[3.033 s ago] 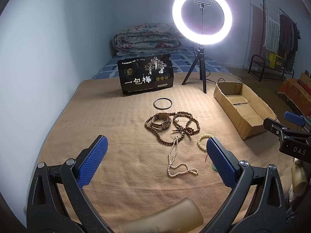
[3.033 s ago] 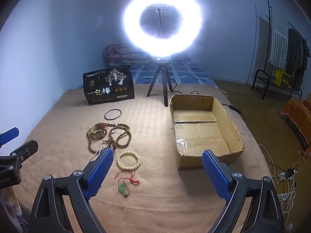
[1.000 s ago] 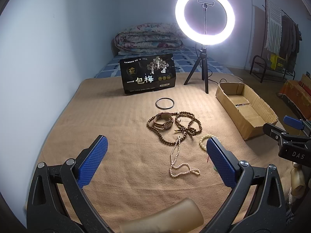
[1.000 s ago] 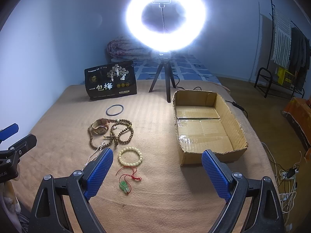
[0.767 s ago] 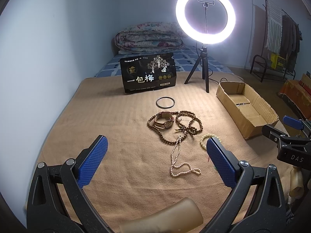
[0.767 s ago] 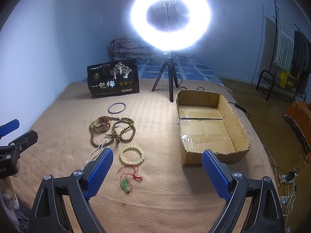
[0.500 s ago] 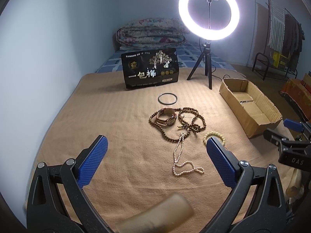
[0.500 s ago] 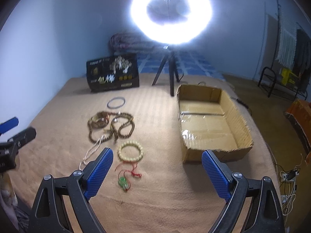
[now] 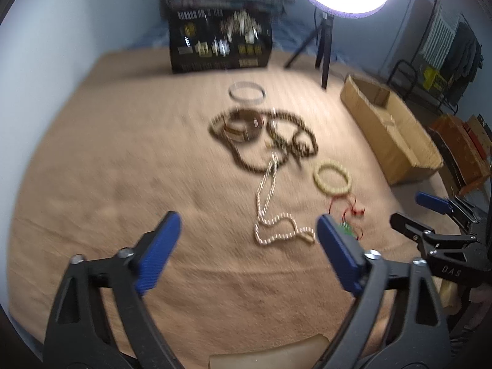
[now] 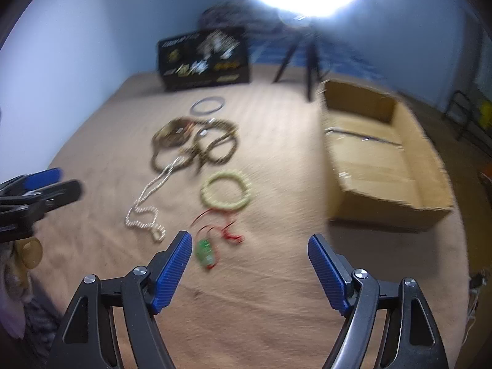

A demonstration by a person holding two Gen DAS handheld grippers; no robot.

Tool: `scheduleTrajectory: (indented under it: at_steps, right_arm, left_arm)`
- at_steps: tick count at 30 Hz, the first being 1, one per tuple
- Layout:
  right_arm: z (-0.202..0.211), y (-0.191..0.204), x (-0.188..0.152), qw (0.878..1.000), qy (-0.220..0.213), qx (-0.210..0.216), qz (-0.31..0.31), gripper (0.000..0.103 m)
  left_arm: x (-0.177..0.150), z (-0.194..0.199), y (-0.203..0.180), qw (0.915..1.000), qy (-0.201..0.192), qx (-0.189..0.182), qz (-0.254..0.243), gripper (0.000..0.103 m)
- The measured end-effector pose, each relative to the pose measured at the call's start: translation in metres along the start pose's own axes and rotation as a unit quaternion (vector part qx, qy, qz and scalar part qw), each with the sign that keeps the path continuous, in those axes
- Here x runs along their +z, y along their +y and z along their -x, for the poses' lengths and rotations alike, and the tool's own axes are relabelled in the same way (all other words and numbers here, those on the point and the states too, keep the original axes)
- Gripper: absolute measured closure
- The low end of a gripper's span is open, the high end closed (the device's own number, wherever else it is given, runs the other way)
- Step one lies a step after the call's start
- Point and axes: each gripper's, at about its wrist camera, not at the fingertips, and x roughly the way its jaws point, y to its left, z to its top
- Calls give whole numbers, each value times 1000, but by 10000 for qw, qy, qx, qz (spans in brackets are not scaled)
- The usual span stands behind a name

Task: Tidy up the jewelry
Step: 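Close the left tool on the white pearl necklace while the right tool grasps the green jade pendant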

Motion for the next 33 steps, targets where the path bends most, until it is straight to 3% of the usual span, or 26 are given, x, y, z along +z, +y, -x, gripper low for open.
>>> scheduleTrajectory:
  at_steps: [7, 18, 24, 31, 33]
  right_arm:
    - [-36, 19, -4, 9971, 587, 384, 309, 38]
    - [-67, 26, 3, 9936, 899, 372, 568, 45]
    - [-75, 30, 4, 9925, 917, 319, 742, 45]
    - [-77, 33, 1, 9917, 885, 145, 924, 72]
    - [-76, 30, 2, 9925, 880, 166, 834, 87]
  left_arm:
    - [-2, -34, 3, 9972, 627, -333, 217, 44]
    - [6, -76, 4, 9926, 1112, -446, 209, 51]
    - [6, -87, -1, 9934, 1104, -311, 57, 52]
    - [6, -91, -11, 9946, 969, -116, -347, 80]
    - [6, -91, -13, 9944, 967, -147, -400, 86]
